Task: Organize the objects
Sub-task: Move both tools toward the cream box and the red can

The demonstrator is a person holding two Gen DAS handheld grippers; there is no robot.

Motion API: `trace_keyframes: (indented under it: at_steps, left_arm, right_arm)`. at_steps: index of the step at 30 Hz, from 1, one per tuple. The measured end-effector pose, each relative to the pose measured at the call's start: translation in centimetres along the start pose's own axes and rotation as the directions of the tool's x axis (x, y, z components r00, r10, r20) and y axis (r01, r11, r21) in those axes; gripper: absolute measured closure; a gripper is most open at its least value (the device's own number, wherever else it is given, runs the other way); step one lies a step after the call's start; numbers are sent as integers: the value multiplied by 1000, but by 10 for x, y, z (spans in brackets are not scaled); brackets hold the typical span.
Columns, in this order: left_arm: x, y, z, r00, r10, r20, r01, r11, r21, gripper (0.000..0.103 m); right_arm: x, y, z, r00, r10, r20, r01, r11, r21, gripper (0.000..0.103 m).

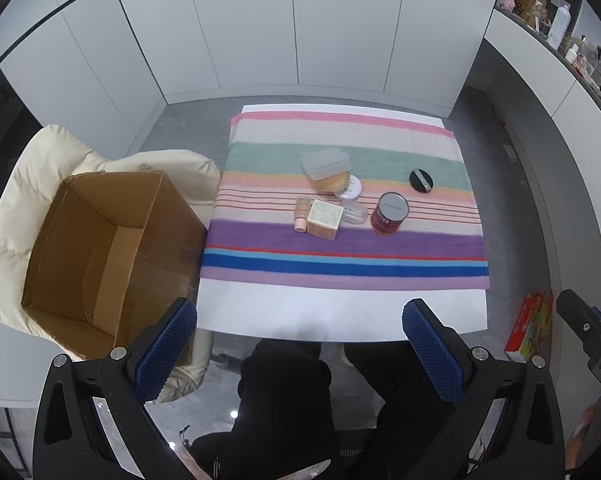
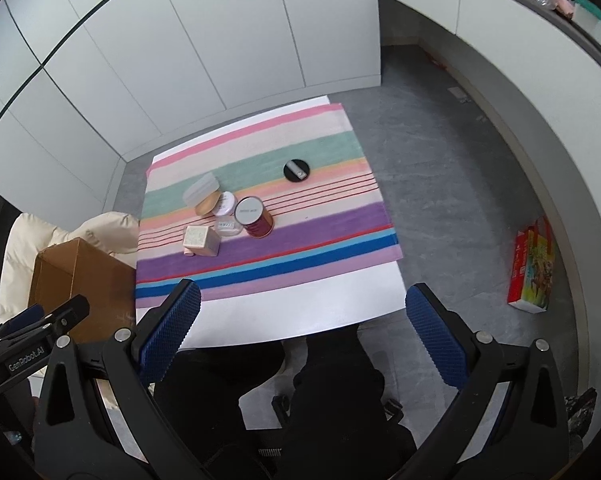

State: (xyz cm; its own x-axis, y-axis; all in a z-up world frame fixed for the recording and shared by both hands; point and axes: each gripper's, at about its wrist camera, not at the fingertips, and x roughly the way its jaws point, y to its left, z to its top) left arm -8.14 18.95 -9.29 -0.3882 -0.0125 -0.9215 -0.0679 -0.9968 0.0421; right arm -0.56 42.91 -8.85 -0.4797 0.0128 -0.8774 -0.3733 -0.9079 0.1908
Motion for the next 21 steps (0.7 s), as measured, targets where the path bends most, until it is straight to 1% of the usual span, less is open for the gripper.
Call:
trace_keyframes:
  at_steps: [6, 10, 12, 14, 17, 19, 21]
  left_arm:
    - [27, 1, 7, 1000, 8, 16, -8, 1000, 8, 0]
    - [54, 0, 12, 999, 43, 30, -44, 999, 28, 0]
    - [70, 0, 16, 998, 56, 22, -57, 998, 39, 0]
    - [90, -2, 20, 998, 57, 8, -57, 997, 52, 0]
    - [118, -6, 26, 998, 58, -24, -56, 996, 71, 0]
    - [135, -9, 27, 997, 60, -44, -56, 994, 89, 0]
    - [150, -14, 28, 996, 75, -44, -69, 990, 119, 1]
  right_arm:
    - [35, 4, 3, 999, -32, -32, 31, 999, -19, 0]
    - [68, 4, 7, 996, -55, -69, 53, 998, -27, 0]
    - [87, 3, 10, 994, -51, -96, 49, 999, -18, 0]
    - [104, 0, 13, 993, -51, -106, 50, 999, -3, 0]
    - [123, -1, 17, 994, -55, -94, 57, 998, 13, 0]
    - [139, 0, 19, 996, -58, -64, 58, 998, 0, 0]
    - [153, 3, 20, 999, -23, -27, 22, 999, -46, 0]
